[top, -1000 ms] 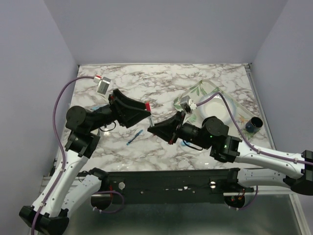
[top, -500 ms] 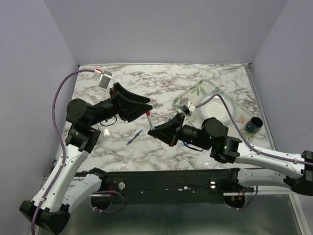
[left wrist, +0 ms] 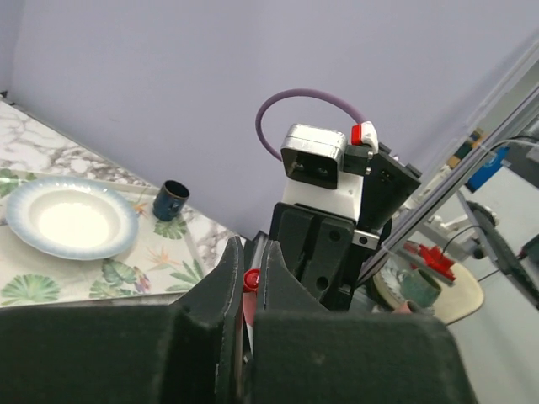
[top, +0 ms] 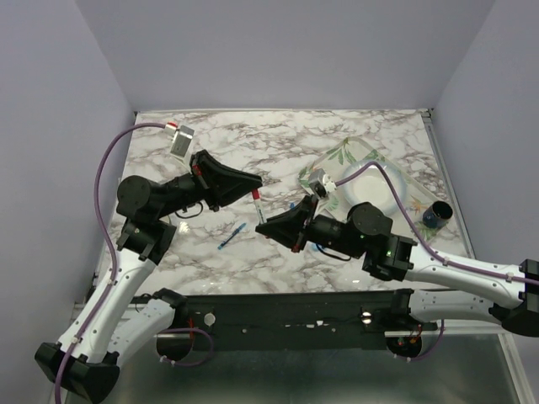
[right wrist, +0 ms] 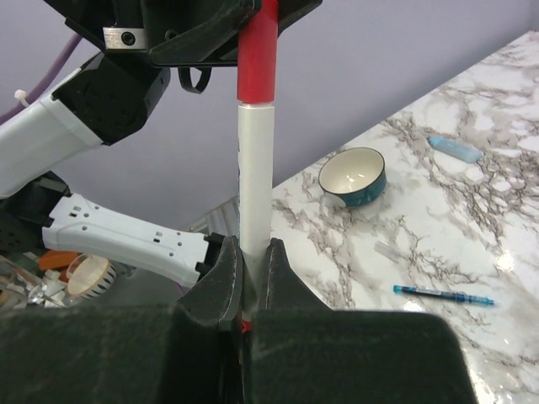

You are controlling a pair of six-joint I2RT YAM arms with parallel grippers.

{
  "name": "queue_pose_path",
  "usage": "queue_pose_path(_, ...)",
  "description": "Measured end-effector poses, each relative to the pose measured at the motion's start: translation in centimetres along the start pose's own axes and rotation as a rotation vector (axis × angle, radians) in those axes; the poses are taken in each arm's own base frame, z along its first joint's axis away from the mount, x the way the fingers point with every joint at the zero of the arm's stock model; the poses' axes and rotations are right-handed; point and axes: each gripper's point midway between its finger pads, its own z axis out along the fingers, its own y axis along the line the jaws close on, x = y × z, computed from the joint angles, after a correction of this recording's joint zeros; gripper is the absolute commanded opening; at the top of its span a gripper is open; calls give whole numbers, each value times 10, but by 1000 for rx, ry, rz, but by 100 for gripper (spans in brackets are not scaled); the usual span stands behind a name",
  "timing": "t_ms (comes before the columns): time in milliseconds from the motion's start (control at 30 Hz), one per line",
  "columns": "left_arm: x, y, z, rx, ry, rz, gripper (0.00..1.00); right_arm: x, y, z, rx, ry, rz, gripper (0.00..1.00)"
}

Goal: Insert the pens into the pen caps

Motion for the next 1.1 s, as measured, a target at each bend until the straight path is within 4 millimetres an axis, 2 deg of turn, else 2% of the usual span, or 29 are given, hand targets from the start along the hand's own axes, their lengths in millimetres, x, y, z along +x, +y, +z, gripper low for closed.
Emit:
queue_pose_path(267,9,-2,-6,37,-27,-42,0,5,-3,0,12,26,-2,1)
queue_pose_path(467,0,-16,-7,84,-72,-101,0,-7,9,1,-25,26,-24,1)
queue_pose_path(800,-7,-24,-18,66,-173,-143,0,-12,20,4,-56,55,-43,1)
queue_pose_path(1100,-10,-18,-14,20,-219,-159,0,-17,16,10,-26,75,-92,1)
